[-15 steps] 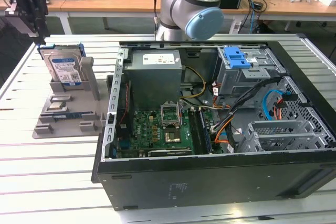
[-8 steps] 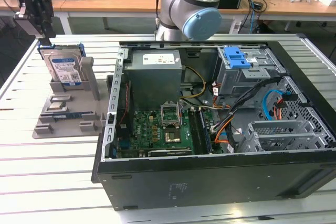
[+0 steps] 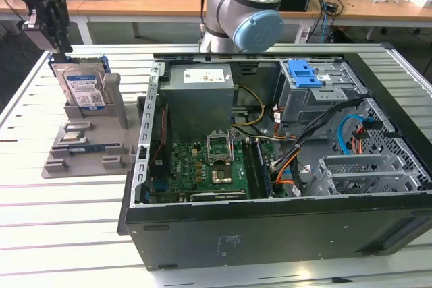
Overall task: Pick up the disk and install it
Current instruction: 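Pick up the disk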
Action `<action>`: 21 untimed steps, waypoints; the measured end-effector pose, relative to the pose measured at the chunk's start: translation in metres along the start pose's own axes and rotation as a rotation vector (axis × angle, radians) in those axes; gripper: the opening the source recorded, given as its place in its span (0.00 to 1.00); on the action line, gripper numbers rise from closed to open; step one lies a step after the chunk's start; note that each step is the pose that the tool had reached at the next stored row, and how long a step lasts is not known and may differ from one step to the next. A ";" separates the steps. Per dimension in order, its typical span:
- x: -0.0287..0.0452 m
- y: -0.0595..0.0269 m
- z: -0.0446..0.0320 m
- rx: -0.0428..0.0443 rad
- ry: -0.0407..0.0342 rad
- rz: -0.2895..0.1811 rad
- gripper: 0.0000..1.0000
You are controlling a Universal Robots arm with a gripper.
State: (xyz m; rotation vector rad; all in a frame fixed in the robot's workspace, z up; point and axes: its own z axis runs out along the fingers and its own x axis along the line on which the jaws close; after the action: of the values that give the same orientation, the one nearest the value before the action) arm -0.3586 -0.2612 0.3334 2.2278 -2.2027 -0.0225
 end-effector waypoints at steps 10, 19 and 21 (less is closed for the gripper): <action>0.0001 0.0006 0.0214 -0.0004 0.0017 -0.007 0.42; 0.0005 0.0003 0.0378 -0.0012 0.0026 -0.011 0.42; 0.0006 0.0003 0.0410 -0.0015 0.0028 -0.011 0.42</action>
State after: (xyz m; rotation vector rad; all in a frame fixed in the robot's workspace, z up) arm -0.3596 -0.2616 0.2924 2.2383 -2.1878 -0.0211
